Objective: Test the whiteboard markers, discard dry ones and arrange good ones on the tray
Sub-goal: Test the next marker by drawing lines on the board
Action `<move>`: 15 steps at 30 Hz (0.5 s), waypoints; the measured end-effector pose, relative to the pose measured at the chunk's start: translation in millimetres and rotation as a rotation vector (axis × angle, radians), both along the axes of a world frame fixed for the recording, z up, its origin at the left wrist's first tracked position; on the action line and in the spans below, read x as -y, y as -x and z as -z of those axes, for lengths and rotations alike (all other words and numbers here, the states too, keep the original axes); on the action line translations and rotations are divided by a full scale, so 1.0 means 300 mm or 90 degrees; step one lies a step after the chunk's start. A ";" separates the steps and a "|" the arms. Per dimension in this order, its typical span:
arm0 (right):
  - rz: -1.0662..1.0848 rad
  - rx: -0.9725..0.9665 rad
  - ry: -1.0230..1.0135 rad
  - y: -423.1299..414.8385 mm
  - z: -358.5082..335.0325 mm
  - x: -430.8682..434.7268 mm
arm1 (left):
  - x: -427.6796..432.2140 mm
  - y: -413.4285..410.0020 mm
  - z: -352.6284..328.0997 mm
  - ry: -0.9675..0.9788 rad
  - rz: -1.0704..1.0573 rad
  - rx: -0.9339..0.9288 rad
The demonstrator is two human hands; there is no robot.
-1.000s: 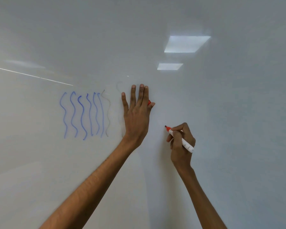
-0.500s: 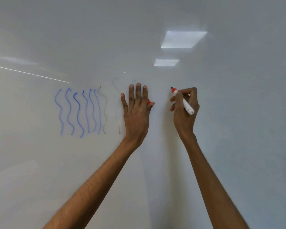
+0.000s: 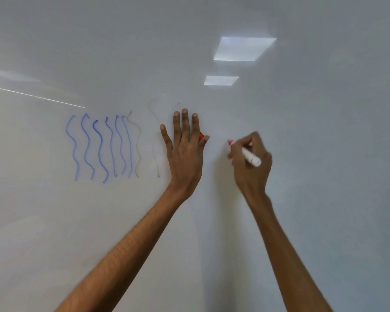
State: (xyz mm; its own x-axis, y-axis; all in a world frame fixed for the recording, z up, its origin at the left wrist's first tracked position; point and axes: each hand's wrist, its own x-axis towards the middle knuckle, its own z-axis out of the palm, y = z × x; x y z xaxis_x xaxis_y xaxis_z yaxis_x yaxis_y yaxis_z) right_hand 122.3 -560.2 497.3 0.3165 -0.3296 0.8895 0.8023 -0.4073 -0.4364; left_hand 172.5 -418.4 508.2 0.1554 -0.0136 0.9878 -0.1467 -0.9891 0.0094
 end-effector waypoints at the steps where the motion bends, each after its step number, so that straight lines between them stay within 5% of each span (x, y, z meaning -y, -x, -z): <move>1: -0.033 0.018 -0.025 -0.002 -0.049 0.011 | -0.001 0.000 0.002 -0.001 0.002 0.000; 6: -0.058 0.046 0.007 -0.023 -0.121 0.009 | -0.002 -0.009 0.005 -0.004 0.004 0.018; 15: -0.115 -0.035 -0.055 0.034 0.121 0.029 | 0.004 0.044 0.082 -0.044 0.173 0.114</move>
State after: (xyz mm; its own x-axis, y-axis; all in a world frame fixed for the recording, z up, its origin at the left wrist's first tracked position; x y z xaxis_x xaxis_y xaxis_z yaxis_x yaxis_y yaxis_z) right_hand 112.1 -568.9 461.1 0.4241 -0.3369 0.8406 0.8332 -0.2185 -0.5080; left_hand 159.4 -419.8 483.6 -0.0387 -0.0980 0.9944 -0.3991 -0.9108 -0.1053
